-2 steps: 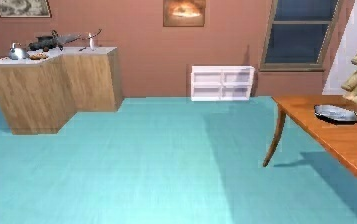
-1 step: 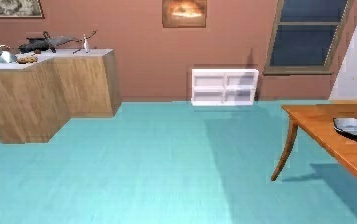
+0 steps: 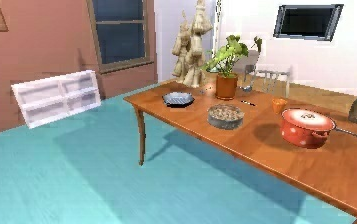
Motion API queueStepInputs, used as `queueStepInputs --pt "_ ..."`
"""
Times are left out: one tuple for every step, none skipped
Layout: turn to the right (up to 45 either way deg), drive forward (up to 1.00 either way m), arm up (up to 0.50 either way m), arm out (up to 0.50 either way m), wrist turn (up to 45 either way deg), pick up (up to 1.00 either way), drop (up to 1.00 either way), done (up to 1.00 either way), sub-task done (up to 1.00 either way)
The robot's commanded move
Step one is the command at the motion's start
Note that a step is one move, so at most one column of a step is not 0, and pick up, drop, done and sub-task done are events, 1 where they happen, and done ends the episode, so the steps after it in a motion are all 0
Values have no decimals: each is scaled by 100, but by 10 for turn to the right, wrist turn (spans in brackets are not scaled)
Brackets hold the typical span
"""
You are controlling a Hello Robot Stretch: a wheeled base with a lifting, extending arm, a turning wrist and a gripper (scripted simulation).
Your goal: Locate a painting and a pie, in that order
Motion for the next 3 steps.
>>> queueStepInputs --pt "90 0 0 0 0 0 0 0 0" --pt "0 35 0 0 0 0 0 0 0" --pt "0 0 0 0 0 0 0 100 0"
